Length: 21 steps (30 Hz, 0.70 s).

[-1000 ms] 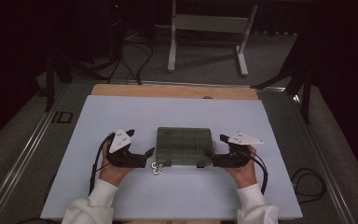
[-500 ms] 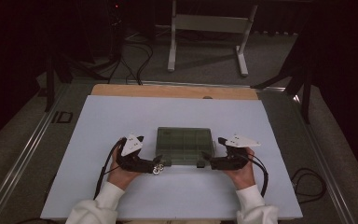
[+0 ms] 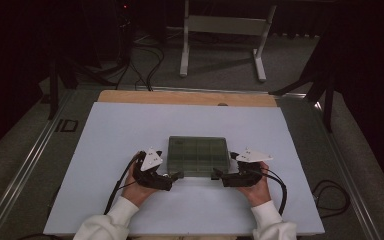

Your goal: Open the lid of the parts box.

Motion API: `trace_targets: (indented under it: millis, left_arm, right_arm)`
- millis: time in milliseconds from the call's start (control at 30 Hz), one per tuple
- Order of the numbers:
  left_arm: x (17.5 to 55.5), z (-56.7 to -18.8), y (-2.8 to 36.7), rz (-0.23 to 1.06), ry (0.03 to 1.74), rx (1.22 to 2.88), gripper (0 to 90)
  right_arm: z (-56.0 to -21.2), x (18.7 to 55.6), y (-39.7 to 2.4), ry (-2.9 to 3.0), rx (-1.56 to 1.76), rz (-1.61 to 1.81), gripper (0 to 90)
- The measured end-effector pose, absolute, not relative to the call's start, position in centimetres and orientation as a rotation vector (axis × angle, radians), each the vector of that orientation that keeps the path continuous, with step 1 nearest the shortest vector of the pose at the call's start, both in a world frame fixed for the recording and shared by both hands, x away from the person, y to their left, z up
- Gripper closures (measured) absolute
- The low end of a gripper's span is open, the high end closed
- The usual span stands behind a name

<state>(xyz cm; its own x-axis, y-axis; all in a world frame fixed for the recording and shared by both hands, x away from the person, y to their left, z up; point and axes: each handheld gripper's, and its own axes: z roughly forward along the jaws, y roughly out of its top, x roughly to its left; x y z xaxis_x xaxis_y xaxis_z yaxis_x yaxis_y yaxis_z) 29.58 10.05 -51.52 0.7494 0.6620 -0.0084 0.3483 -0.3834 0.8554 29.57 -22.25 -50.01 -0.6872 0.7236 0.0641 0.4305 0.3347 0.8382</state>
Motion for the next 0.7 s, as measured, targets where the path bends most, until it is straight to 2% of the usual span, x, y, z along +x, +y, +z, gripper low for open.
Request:
trace_targets:
  millis: [700]
  left_arm:
    - [30.1,-52.3,9.4,0.419,0.778,2.021,9.4]
  right_arm:
    - [-51.1,29.8,-22.1,2.317,1.046,1.223,13.6]
